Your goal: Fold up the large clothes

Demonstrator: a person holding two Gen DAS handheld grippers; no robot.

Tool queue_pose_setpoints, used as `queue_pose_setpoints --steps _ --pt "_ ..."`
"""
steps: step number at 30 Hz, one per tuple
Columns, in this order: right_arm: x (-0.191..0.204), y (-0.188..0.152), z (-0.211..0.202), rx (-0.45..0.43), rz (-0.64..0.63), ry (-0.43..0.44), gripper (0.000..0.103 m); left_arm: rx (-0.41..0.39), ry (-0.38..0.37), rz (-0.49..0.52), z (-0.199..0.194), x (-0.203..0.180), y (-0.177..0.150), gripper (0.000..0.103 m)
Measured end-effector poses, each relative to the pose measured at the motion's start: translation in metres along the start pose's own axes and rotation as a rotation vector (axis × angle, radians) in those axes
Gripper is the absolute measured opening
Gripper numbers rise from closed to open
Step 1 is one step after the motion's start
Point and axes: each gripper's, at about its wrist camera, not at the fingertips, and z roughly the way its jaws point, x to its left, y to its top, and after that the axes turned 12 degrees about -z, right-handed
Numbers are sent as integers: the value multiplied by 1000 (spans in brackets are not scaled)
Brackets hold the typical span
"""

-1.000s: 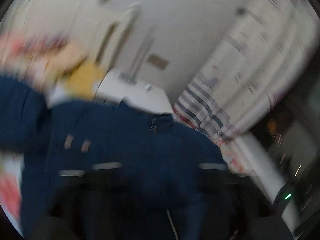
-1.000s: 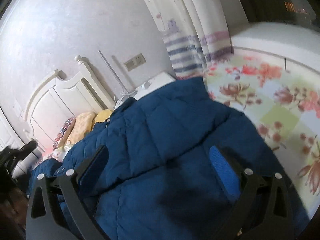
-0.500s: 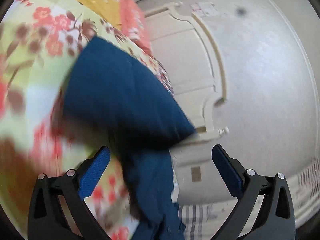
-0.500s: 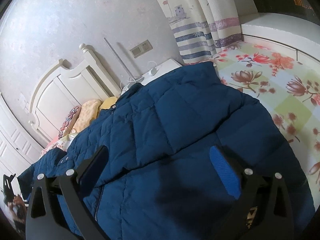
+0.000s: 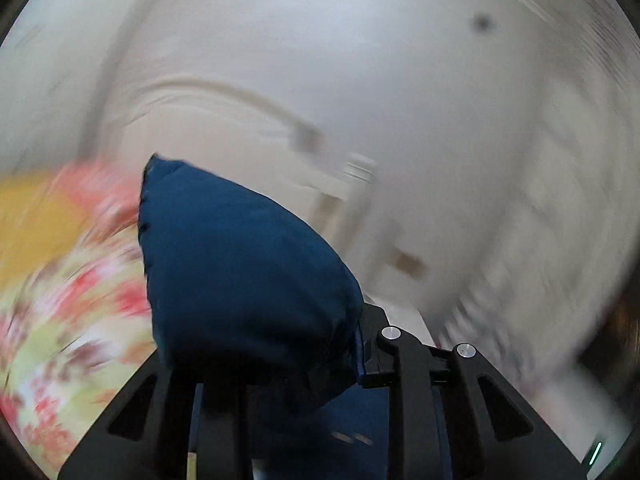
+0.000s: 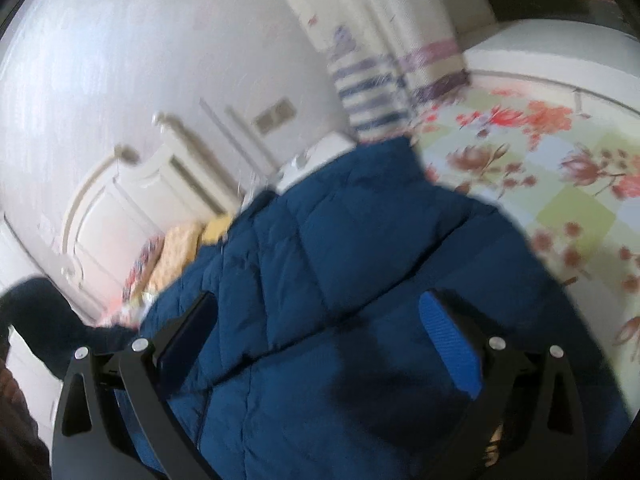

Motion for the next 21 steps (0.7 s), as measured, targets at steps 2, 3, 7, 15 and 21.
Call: queue_pose_setpoints --steps 2,3,7,15,21 --pt "-8 3 -16 -82 29 -34 100 88 -51 198 23 -72 -45 22" --pt "-12 4 -25 -127 46 -56 100 130 -62 259 36 -94 -69 22" --pt "-28 4 -32 -159 117 -90 100 482 -71 411 104 -149 -183 49" --pt "-33 6 -18 -111 146 -59 100 575 -83 495 96 -128 -235 98" --pt "-39 2 -19 -101 180 -33 100 254 -50 116 28 -44 -108 99"
